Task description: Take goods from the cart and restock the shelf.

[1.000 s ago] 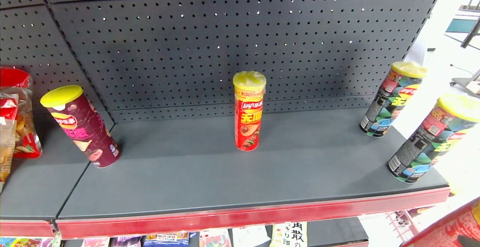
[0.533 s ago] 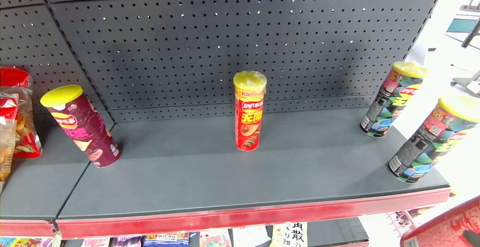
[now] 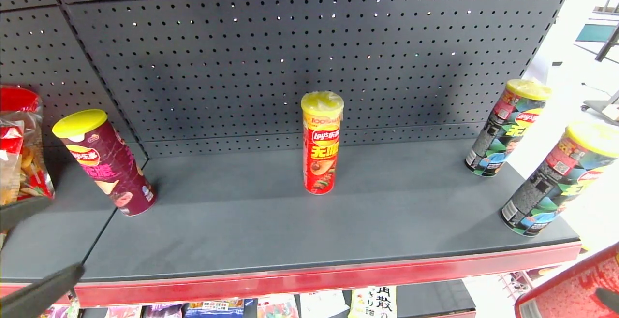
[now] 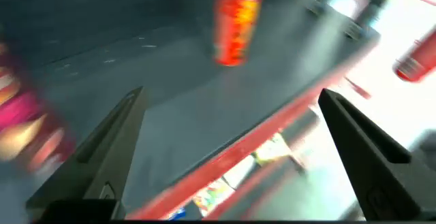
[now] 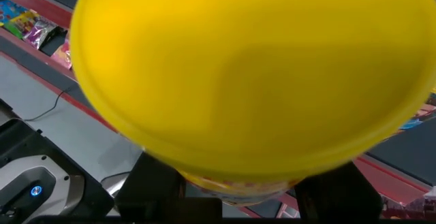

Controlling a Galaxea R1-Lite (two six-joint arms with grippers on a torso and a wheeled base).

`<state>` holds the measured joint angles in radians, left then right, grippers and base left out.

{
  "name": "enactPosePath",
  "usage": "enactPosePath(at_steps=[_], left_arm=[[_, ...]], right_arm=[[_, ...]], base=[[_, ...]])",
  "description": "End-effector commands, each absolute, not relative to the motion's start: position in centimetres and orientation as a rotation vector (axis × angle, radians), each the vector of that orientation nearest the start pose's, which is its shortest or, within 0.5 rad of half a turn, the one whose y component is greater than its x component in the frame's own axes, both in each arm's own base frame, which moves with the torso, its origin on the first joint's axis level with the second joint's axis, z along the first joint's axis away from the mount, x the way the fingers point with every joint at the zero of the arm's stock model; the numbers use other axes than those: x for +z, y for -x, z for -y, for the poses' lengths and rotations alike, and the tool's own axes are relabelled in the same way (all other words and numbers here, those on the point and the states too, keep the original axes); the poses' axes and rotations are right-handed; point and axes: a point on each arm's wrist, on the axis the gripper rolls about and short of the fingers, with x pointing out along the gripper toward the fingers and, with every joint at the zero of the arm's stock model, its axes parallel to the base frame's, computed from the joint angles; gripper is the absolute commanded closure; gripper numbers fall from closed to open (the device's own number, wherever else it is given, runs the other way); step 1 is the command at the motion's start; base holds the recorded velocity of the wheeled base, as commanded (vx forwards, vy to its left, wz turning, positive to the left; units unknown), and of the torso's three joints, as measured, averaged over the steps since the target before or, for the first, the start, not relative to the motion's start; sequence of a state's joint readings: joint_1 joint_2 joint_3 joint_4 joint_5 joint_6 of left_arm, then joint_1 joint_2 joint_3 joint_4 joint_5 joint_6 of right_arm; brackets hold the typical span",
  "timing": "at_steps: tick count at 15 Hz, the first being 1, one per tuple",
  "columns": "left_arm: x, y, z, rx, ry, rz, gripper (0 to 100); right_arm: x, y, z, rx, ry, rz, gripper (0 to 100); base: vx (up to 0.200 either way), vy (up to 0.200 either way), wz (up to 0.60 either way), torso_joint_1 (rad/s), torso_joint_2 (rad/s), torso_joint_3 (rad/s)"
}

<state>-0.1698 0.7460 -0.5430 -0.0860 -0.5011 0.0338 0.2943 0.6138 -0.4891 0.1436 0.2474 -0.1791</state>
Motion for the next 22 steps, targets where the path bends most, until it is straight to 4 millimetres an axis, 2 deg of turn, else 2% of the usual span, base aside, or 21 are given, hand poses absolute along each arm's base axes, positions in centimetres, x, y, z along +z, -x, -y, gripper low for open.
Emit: enactPosePath(at_steps=[1,3,4,6,10,12,18,22], left_arm=[[22.9,-17.8,6.8,-0.948,-0.059,-0.239,0],[22.5,-21.2,9.3,-1.034,-0.066,-0.220,0],[21.7,-23.6,10.7,-1.059,-0.070,-0.222,0],[20.4,-27.0,12.2,-1.079,-0.110,-0.177,0],[19.6,-29.0,15.0,-1.145,-0.133,-0.158,0],[19.3,-30.8,16.4,-1.162,-0.156,-0.135,0],[19.2,-33.8,17.8,-1.152,-0.194,-0.082,0],[19.4,-34.8,18.6,-1.146,-0.193,-0.069,0]], right_arm=[[20.1,-3.6,-1.6,0.558,0.179,-0.231,100],[20.2,-3.7,-1.7,0.557,0.181,-0.234,100],[20.3,-3.8,-1.7,0.557,0.181,-0.232,100],[20.4,-3.7,-1.7,0.554,0.179,-0.230,100],[20.6,-3.7,-1.7,0.549,0.178,-0.223,100],[20.5,-3.8,-1.7,0.549,0.178,-0.229,100],[20.5,-3.8,-1.7,0.549,0.178,-0.229,100],[20.5,-3.8,-1.7,0.549,0.177,-0.231,100]], base=[[0.000,0.000,0.00,0.000,0.00,0.000],[0.000,0.000,0.00,0.000,0.00,0.000],[0.000,0.000,0.00,0.000,0.00,0.000],[0.000,0.000,0.00,0.000,0.00,0.000],[0.000,0.000,0.00,0.000,0.00,0.000],[0.000,0.000,0.00,0.000,0.00,0.000],[0.000,0.000,0.00,0.000,0.00,0.000],[0.000,0.000,0.00,0.000,0.00,0.000]])
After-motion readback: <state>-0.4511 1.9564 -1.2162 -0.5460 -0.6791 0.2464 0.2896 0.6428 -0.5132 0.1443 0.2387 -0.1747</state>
